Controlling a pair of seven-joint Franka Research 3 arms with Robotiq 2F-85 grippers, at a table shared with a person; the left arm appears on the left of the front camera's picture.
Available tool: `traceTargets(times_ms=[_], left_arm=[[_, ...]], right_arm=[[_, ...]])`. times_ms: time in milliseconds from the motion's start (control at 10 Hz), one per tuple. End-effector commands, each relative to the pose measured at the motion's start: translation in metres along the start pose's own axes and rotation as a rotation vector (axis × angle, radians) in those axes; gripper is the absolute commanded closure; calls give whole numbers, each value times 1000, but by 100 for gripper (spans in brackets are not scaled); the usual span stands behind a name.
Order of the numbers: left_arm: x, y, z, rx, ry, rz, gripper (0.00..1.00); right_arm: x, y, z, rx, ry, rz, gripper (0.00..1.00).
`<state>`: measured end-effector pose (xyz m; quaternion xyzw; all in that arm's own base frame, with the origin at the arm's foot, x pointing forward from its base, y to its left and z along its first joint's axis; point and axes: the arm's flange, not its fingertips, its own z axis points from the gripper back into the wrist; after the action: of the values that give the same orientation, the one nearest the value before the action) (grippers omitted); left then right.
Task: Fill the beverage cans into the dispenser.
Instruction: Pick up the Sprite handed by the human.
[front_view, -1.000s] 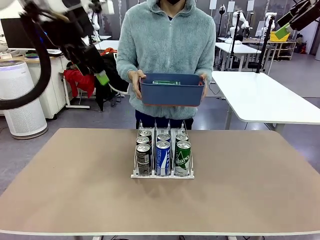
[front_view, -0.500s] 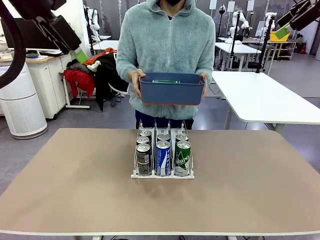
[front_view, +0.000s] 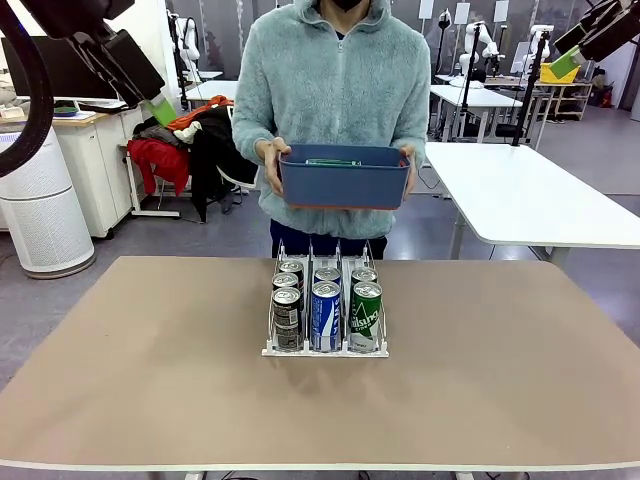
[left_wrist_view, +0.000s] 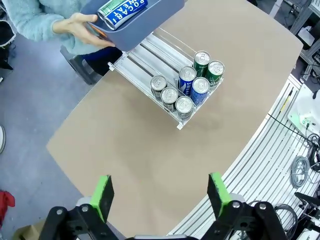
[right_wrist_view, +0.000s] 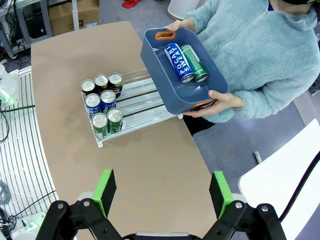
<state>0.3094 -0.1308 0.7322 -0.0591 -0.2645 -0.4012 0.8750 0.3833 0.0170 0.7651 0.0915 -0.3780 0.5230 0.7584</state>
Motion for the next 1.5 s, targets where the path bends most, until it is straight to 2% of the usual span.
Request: traceTargets(times_ms=[0,1400], left_arm=[[-2,1,1,-4,2,0,0],[-2,1,1,-4,2,0,0]], right_arm=[[-1,1,-1,1,4,3,0],[-1,1,-1,1,4,3,0]])
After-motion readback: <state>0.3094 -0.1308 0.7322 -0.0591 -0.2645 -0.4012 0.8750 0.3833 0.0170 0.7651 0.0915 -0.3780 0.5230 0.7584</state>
